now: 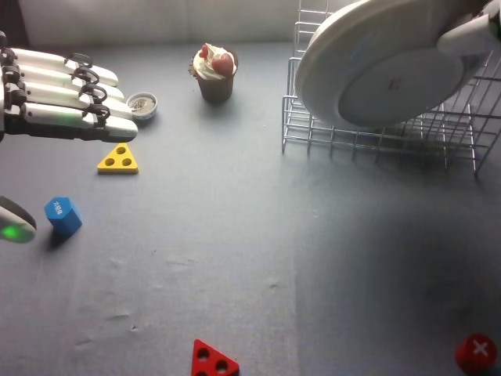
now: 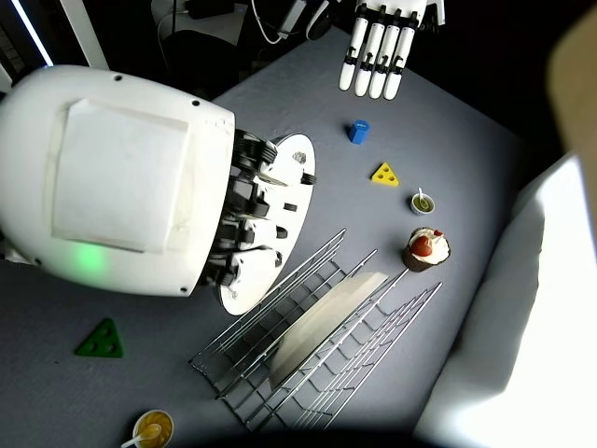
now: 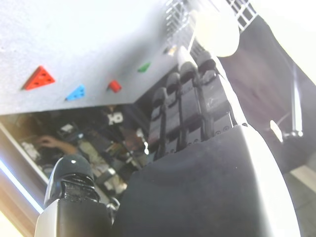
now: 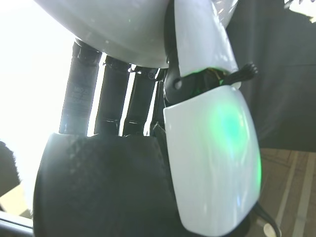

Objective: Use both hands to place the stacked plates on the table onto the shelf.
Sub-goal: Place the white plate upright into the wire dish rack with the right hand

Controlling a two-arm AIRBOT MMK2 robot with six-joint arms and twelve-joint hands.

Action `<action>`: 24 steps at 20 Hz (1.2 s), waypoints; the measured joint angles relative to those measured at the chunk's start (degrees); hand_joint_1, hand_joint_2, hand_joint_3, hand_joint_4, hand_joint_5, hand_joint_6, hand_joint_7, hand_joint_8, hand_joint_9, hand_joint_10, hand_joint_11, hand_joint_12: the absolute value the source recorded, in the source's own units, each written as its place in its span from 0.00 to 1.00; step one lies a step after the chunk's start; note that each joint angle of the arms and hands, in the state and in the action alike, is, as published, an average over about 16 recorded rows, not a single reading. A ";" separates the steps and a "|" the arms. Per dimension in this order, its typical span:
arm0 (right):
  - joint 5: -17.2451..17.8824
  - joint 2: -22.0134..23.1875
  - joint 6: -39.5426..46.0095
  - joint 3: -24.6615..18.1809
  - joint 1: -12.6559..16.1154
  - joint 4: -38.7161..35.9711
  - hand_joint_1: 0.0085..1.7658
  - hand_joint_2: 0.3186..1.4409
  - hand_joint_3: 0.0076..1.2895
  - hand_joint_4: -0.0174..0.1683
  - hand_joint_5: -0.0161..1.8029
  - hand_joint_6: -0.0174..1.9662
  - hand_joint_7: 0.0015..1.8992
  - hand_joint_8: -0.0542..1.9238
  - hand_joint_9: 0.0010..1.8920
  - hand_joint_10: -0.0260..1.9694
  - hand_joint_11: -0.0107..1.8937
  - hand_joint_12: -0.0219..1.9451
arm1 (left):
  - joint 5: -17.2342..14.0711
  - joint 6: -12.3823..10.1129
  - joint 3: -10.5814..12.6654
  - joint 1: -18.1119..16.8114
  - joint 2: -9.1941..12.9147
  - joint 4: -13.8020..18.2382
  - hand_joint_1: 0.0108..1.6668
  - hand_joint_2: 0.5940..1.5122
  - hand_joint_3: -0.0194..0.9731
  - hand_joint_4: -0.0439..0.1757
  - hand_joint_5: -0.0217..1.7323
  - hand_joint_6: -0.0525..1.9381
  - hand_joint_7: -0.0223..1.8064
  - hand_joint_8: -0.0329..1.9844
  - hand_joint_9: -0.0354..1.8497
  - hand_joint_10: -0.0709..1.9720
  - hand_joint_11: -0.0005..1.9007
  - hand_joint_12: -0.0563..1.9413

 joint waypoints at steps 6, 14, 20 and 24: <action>2.60 0.10 6.37 1.13 -0.01 -3.75 0.84 0.59 0.00 0.03 0.51 0.43 0.60 0.26 0.60 0.35 0.50 0.69 | 0.83 0.01 -1.49 -0.14 -0.34 -0.31 0.03 0.54 0.03 0.22 0.09 0.04 0.12 0.02 0.12 0.04 0.09 0.03; 2.44 0.85 10.51 1.27 0.21 -3.54 0.84 0.59 0.00 0.03 0.52 0.43 0.60 0.27 0.61 0.34 0.52 0.69 | 1.25 0.02 -3.44 -0.21 -0.59 0.73 0.02 0.54 0.03 0.22 0.09 0.04 0.12 0.02 0.12 0.04 0.09 0.03; 1.18 1.57 10.47 0.56 -0.05 -0.93 0.84 0.59 0.00 0.03 0.52 0.43 0.60 0.28 0.62 0.32 0.52 0.69 | 1.15 0.03 -3.97 -0.28 -0.63 1.33 0.02 0.54 0.03 0.22 0.09 0.04 0.12 0.02 0.12 0.04 0.09 0.03; 0.55 2.02 10.45 0.33 -0.46 0.42 0.84 0.59 0.00 0.04 0.52 0.43 0.60 0.28 0.62 0.32 0.52 0.69 | 0.92 0.03 -4.03 -0.36 -0.63 1.35 0.02 0.54 0.03 0.22 0.10 0.04 0.12 0.02 0.12 0.04 0.10 0.03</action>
